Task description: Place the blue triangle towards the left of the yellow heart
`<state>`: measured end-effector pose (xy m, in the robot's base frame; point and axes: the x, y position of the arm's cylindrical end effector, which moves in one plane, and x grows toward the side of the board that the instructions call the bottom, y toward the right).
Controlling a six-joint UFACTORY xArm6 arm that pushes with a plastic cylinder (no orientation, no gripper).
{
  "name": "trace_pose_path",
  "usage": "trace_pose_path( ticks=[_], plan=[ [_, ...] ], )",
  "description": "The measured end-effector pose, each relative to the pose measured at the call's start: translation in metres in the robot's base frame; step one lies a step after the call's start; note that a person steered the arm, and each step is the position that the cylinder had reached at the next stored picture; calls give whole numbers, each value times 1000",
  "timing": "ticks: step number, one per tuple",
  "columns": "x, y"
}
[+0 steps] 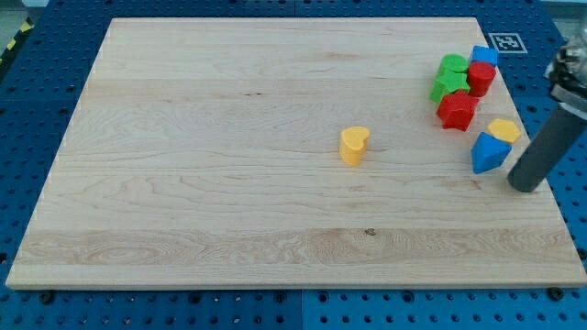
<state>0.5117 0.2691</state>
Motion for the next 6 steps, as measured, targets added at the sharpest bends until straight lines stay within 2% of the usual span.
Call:
trace_pose_path(
  ticks=[1, 3, 4, 6],
  plan=[
    [-14, -2],
    [-53, -66],
    [-57, -101],
    [-63, -113]
  ],
)
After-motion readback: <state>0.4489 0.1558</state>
